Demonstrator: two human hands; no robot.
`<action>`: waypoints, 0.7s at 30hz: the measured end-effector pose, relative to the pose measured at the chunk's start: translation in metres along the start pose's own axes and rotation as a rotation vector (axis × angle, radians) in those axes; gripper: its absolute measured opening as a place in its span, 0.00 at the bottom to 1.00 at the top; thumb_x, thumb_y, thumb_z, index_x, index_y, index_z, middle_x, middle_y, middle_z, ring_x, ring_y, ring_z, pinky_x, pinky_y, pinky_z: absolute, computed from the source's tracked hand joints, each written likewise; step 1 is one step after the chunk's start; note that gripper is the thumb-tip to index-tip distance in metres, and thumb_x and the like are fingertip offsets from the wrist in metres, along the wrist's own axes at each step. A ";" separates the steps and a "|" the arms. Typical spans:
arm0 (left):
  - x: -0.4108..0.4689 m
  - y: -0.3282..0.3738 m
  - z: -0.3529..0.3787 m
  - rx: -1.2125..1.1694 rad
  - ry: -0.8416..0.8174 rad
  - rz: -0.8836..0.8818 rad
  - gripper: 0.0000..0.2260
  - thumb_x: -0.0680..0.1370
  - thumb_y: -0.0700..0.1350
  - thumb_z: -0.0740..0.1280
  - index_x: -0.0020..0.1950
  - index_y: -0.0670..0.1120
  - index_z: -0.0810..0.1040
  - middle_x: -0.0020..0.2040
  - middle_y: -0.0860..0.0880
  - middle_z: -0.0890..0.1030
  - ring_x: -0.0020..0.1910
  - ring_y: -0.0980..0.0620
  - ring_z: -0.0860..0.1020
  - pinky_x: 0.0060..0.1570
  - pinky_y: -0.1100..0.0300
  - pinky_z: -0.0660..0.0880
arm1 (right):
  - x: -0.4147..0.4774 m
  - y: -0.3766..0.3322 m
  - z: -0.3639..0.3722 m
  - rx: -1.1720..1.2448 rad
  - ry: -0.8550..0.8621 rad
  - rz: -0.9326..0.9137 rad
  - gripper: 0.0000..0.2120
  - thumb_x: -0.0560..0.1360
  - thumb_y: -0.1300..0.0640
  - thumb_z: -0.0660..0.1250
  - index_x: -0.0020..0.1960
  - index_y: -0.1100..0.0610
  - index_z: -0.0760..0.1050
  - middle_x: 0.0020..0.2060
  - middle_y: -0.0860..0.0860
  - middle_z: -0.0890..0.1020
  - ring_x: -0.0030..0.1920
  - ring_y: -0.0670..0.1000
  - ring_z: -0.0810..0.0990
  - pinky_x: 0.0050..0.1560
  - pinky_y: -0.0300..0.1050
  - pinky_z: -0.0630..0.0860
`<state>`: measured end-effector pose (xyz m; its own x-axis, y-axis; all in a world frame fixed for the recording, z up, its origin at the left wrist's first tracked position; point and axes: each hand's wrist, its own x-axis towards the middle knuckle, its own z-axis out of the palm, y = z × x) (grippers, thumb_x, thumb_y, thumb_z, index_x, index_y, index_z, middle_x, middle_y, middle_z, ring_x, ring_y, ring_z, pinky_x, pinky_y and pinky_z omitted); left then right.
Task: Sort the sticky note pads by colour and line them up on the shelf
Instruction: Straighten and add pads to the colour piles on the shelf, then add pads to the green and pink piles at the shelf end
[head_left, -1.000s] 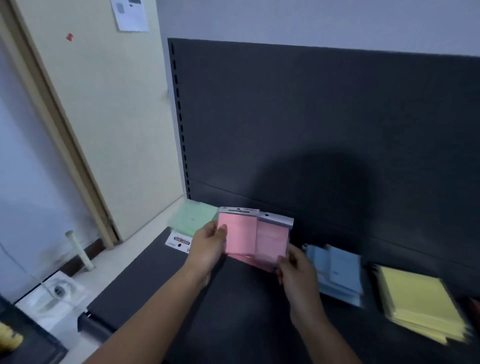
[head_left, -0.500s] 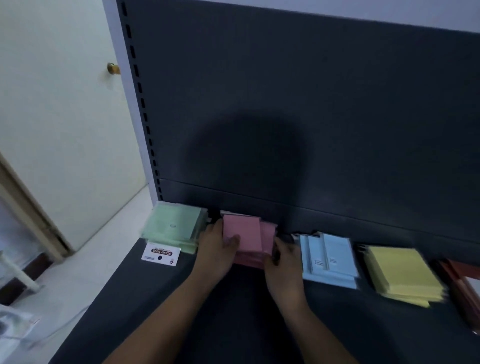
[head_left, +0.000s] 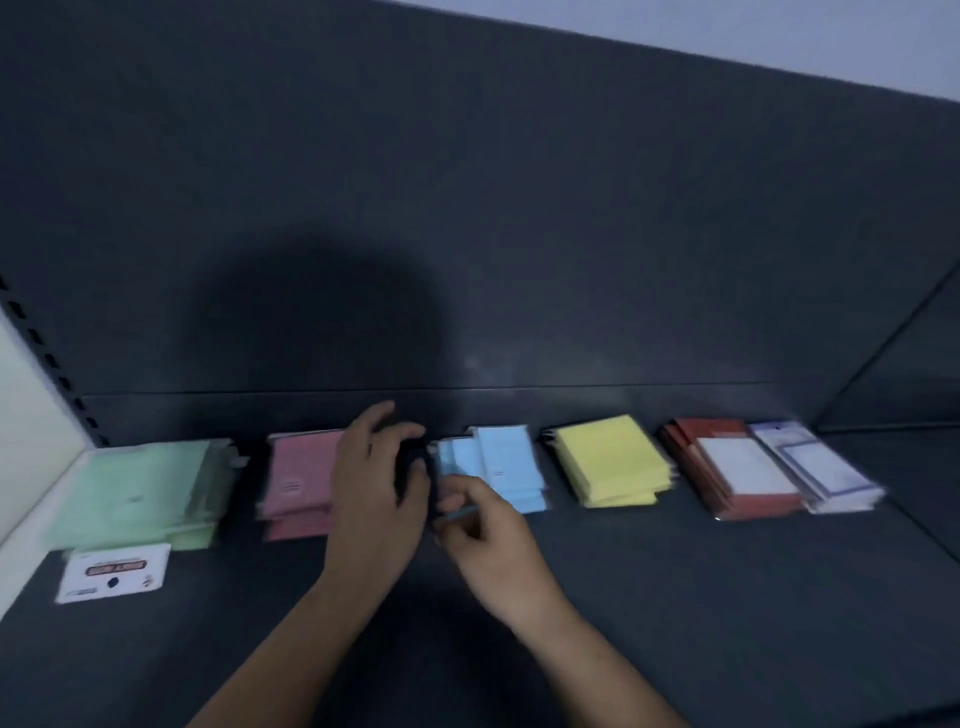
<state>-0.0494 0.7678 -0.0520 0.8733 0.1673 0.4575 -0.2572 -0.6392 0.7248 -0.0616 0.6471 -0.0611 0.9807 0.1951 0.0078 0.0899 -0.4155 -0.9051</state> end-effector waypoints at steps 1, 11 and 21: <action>0.000 0.013 0.012 -0.038 -0.045 0.046 0.12 0.72 0.31 0.65 0.53 0.41 0.77 0.63 0.46 0.71 0.62 0.51 0.69 0.63 0.63 0.60 | -0.004 0.002 -0.016 0.002 0.020 -0.013 0.15 0.74 0.67 0.62 0.59 0.57 0.75 0.45 0.49 0.78 0.43 0.43 0.75 0.49 0.33 0.71; -0.036 0.142 0.153 0.069 -0.529 0.442 0.13 0.76 0.45 0.64 0.61 0.50 0.73 0.61 0.54 0.72 0.61 0.53 0.70 0.62 0.57 0.63 | -0.101 0.075 -0.222 -0.551 0.431 0.142 0.13 0.75 0.60 0.64 0.59 0.57 0.75 0.51 0.52 0.80 0.52 0.52 0.79 0.55 0.46 0.73; -0.123 0.303 0.306 0.122 -0.792 0.565 0.20 0.80 0.53 0.57 0.71 0.52 0.61 0.68 0.56 0.64 0.68 0.55 0.62 0.68 0.59 0.55 | -0.239 0.146 -0.411 -0.795 0.586 0.386 0.13 0.78 0.54 0.60 0.61 0.55 0.70 0.53 0.52 0.75 0.56 0.54 0.75 0.53 0.48 0.73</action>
<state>-0.1082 0.3238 -0.0461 0.6710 -0.7110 0.2106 -0.7174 -0.5505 0.4270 -0.2117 0.1746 -0.0209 0.8784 -0.4448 0.1747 -0.3657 -0.8610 -0.3535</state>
